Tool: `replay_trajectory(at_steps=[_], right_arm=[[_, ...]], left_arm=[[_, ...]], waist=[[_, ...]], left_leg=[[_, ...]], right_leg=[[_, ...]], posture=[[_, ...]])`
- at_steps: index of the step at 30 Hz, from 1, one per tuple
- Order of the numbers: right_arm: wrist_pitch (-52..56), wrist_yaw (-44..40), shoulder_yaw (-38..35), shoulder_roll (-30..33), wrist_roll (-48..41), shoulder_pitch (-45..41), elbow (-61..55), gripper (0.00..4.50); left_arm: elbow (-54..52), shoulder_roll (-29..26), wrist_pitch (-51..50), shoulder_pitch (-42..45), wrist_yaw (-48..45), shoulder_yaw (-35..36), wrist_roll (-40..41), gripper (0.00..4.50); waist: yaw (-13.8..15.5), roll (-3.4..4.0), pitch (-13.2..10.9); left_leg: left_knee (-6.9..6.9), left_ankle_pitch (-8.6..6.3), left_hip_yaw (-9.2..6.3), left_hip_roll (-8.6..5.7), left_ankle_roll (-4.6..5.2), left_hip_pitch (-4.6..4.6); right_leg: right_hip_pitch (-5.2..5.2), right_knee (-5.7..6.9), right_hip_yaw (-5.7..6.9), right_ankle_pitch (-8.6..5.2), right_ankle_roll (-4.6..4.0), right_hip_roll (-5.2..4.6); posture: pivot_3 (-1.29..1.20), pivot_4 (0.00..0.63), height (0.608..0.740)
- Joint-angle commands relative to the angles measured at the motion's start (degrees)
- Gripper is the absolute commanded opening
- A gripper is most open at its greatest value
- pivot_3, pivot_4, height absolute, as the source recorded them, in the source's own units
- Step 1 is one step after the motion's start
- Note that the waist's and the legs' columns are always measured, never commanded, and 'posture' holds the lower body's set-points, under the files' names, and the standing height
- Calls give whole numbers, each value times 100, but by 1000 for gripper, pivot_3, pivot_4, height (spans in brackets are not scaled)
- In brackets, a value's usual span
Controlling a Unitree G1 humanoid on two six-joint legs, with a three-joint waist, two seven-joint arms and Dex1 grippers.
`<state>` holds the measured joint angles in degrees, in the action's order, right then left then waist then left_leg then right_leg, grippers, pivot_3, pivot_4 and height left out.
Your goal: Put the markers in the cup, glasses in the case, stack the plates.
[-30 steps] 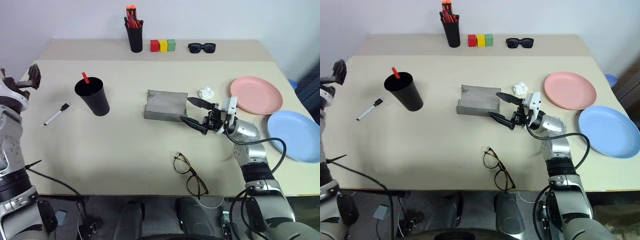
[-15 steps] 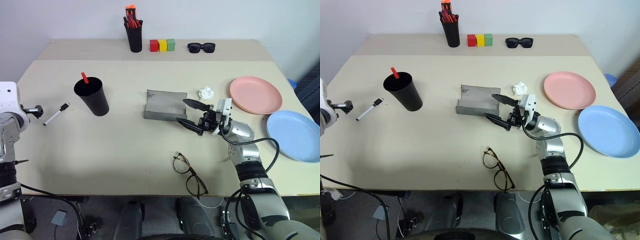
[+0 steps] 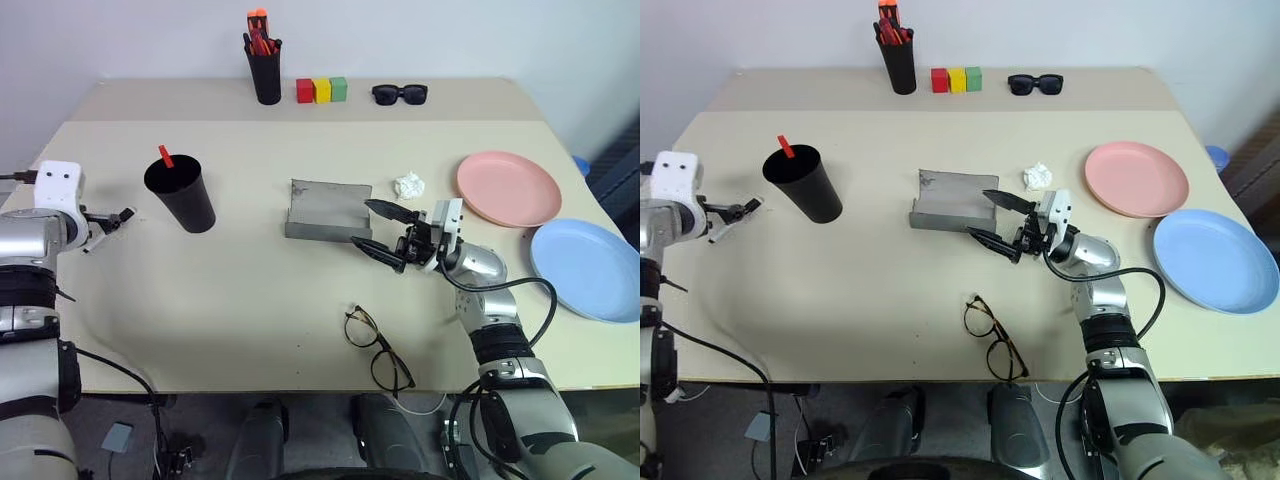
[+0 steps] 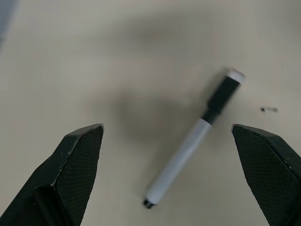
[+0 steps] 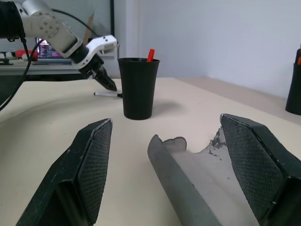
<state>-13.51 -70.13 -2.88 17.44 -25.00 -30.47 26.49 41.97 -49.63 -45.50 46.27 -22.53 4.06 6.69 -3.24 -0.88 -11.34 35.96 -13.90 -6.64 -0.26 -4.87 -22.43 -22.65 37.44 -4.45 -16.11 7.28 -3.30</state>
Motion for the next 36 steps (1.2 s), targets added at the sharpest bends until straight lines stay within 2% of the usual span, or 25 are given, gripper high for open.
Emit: replay_trajectory(at_steps=[1,5,7,9,10,13,15,23,28,29,31,32,36], right_arm=[[2,40,-76,47,-68,48,-333,3761],[85,93,-96,123,-65,146,-481,3761],[119,119,-103,154,-78,165,-533,3761],[142,144,-104,177,-86,180,-572,3761],[149,158,-105,185,-85,186,-584,3761],[172,192,-106,197,-86,210,-629,3761],[187,213,-109,203,-88,231,-663,3761],[178,246,-108,208,-68,210,-619,3761],[162,261,-109,208,-56,168,-583,3761],[157,265,-111,208,-54,165,-581,3761],[146,273,-117,210,-50,158,-567,3761],[143,275,-124,214,-50,153,-557,3761],[122,272,-168,247,-44,105,-472,3761]], left_arm=[[325,-2,196,249,-220,-80,-177,4486],[856,144,153,467,-482,-199,-274,4486],[1084,173,107,576,-594,-208,-312,3952],[1223,189,97,652,-669,-204,-347,3246],[1299,201,57,694,-693,-200,-360,2615],[1403,217,-34,754,-798,-202,-372,1204],[1389,216,-67,745,-804,-160,-356,105],[972,109,-357,487,-778,151,-178,40],[194,145,-637,60,-391,1077,287,40],[-201,288,-208,-114,-123,1610,518,40],[-1289,753,1054,-493,1014,2577,609,40],[-1793,948,1190,-593,1231,2873,744,40],[-3331,1594,1210,-602,1428,3274,1446,40]], waist=[[-11,0,0],[-19,0,0],[-24,0,0],[-33,0,0],[-42,0,0],[-67,0,0],[-83,1,1],[-89,1,1],[-90,1,1],[-87,1,1],[-62,0,0],[-29,-8,0],[94,-21,4]], left_leg=[[0,0,0,0,0,0],[3,0,0,0,0,-1],[6,0,0,0,0,-1],[6,0,0,0,0,0],[6,0,0,0,0,0],[6,0,-1,0,1,2],[6,1,-1,0,1,4],[6,1,0,0,1,5],[4,1,0,0,1,5],[4,1,0,1,1,5],[5,1,-1,2,1,3],[8,1,-2,3,-1,-2],[15,7,-1,-1,-11,-10]], right_leg=[[0,0,0,0,0,0],[1,3,0,0,0,0],[1,5,0,0,1,0],[2,6,0,0,1,0],[1,8,0,0,1,0],[2,12,0,0,1,0],[1,15,0,0,1,0],[-1,19,-2,-1,1,1],[-4,20,-3,-1,1,0],[-5,20,-4,-1,1,0],[-7,22,-3,-1,1,-4],[-11,22,-2,0,0,-8],[-13,21,2,3,0,-17]], posture=[[0,150,740],[0,150,740],[0,150,740],[0,150,740],[0,150,740],[0,150,740],[0,150,740],[0,150,740],[0,150,740],[0,150,740],[0,150,740],[0,150,740],[0,150,740]])
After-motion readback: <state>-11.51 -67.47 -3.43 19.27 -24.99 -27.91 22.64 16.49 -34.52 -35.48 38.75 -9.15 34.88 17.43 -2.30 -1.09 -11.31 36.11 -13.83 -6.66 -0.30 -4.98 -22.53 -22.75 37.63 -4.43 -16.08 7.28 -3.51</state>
